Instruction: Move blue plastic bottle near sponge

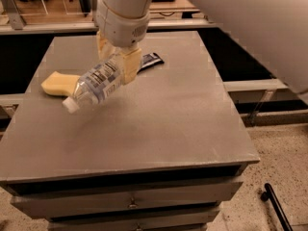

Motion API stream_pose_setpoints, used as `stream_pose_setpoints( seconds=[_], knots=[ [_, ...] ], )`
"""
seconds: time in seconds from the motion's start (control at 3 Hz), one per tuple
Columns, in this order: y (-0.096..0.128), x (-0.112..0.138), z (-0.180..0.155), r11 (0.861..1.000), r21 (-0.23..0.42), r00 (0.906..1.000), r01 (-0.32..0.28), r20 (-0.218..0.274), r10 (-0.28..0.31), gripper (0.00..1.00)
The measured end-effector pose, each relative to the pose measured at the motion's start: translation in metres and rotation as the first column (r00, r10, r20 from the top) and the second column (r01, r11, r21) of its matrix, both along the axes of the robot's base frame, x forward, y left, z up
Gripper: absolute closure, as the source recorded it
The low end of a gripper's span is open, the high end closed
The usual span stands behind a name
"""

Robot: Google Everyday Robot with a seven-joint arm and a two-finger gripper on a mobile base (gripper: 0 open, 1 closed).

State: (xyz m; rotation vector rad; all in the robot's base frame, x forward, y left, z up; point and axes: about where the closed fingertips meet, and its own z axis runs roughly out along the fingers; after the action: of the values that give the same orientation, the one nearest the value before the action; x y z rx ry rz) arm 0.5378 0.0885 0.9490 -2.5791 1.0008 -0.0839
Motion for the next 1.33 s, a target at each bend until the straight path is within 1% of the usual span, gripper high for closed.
stream_pose_setpoints(
  seconds=[0.33, 0.67, 1.0, 1.33],
  knots=[
    [0.010, 0.037, -0.041, 0.997, -0.044, 0.9979, -0.064, -0.016, 0.063, 1.00],
    [0.027, 0.070, -0.079, 0.991, -0.056, 0.9918, -0.125, -0.034, 0.124, 1.00],
    [0.027, 0.070, -0.079, 0.991, -0.056, 0.9917, -0.125, -0.034, 0.124, 1.00],
    [0.041, 0.070, -0.085, 0.986, -0.039, 0.9855, -0.162, -0.057, 0.160, 1.00]
  ],
)
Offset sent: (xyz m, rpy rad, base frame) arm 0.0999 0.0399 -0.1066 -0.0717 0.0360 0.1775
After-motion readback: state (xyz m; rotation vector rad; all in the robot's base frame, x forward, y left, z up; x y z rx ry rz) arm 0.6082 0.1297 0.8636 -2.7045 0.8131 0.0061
